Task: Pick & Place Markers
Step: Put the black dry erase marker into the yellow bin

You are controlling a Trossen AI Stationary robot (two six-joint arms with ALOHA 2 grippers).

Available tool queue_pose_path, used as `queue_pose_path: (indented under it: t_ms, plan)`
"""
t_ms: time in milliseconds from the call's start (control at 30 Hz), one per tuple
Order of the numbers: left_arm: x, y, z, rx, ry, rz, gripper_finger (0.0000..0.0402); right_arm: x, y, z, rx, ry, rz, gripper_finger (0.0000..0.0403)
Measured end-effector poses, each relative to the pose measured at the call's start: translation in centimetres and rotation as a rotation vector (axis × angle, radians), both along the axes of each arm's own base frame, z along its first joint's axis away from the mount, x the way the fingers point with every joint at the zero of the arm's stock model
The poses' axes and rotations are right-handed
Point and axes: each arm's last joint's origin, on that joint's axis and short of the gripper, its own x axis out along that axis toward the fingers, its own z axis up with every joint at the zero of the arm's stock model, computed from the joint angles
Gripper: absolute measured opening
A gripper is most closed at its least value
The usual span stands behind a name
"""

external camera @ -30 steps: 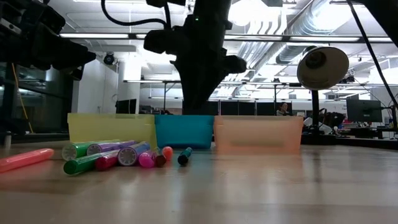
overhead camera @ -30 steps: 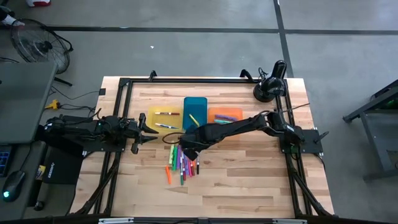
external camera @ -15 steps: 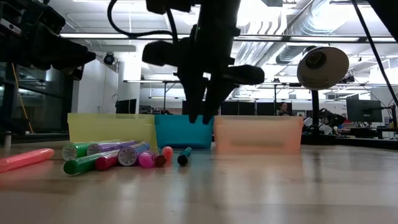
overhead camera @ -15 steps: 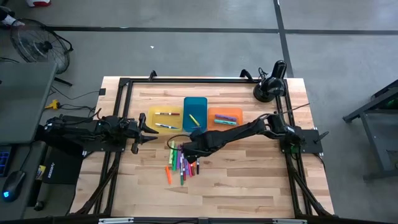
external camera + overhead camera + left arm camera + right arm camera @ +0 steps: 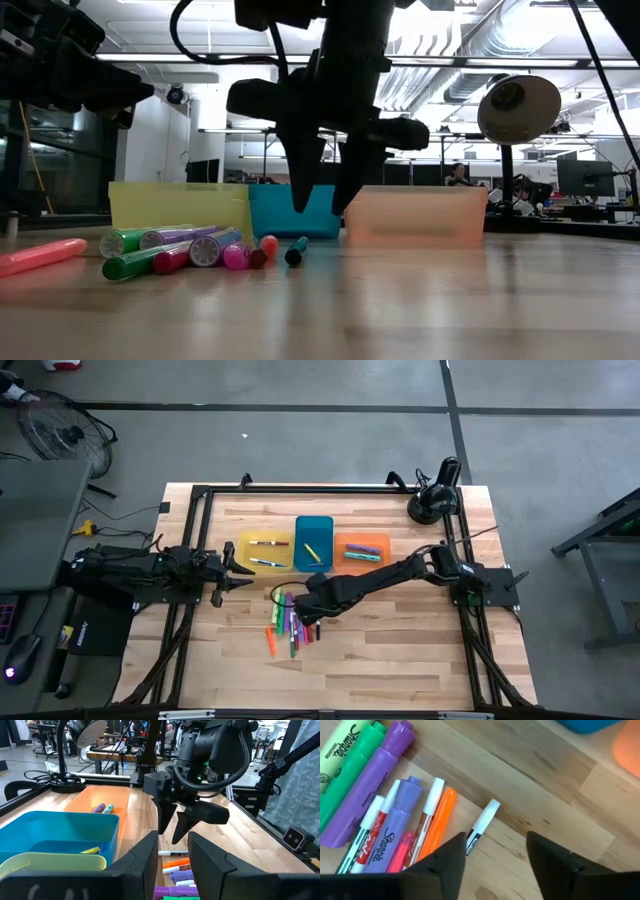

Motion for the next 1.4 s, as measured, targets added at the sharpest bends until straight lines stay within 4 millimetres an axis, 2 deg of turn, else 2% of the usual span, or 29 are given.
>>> queue_pose_path:
  t_ms: [133,267,533,833,1400]
  plan:
    - [0.0,0.0,0.0,0.0,0.0,0.0,0.0104,0.0,0.2,0.0,-0.002,-0.001,0.001,0.0239]
    - [0.0,0.0,0.0,0.0,0.0,0.0,0.0104,-0.1,0.3,0.0,-0.002,-0.003,-0.004,0.0257]
    - [0.0,0.0,0.0,0.0,0.0,0.0,0.0104,0.1,0.6,-0.6,-0.013,-0.009,-0.018,0.0259]
    - [0.0,0.0,0.0,0.0,-0.001,0.0,0.0104,0.6,1.2,-2.6,0.028,0.004,-0.02,0.0259]
    - [0.0,0.0,0.0,0.0,0.0,0.0,0.0104,-0.4,3.6,-3.3,0.077,0.076,0.017,0.0259]
